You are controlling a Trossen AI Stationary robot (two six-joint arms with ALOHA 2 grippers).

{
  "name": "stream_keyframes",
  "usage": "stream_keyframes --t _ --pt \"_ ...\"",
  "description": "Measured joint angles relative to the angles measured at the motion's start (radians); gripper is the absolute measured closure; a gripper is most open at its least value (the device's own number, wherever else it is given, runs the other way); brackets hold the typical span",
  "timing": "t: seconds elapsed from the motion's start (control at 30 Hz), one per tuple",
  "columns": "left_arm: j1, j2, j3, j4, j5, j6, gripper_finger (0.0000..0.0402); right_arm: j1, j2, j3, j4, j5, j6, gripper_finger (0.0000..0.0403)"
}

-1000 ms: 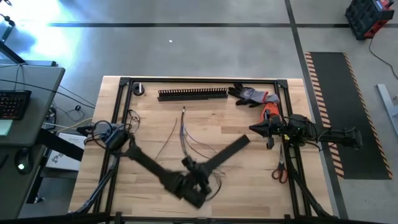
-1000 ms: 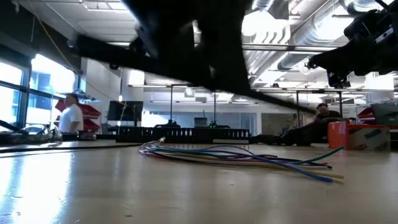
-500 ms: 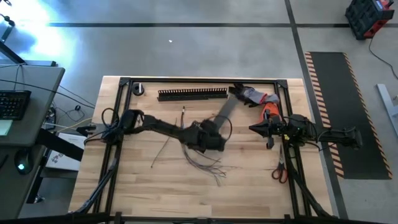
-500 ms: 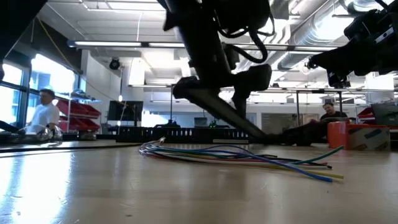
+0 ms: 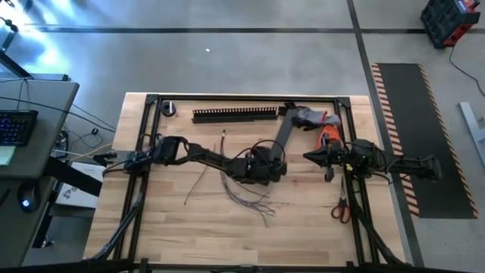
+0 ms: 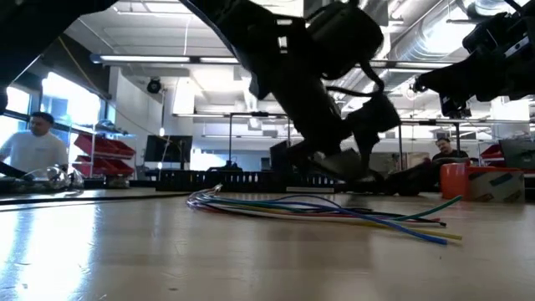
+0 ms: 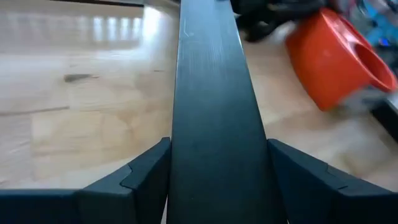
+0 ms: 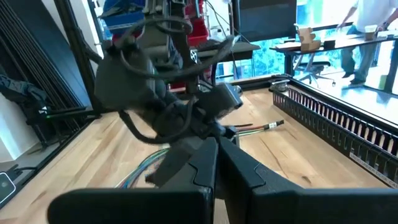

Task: Ziptie cables
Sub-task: Move the black cable duct lid to the top right of the table

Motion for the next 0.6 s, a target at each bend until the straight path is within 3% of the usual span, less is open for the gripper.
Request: stream_keyframes --t 0.1,0.3,0.6 --pt "-0.001 0.034 -0.001 0.09 -0.028 -0.056 0.0177 0.0 0.003 0.0 0.0 0.0 0.0 0.0403" --pt "0.0 0.108 0.004 0.351 0.075 -0.045 0.0174 0.0 0.006 0.0 -0.002 0.001 0.0 0.0403" --pt "0.008 0.127 0.004 0.428 0.137 0.024 0.0143 0.0 0.007 0.0 -0.002 0.002 0.0 0.0403"
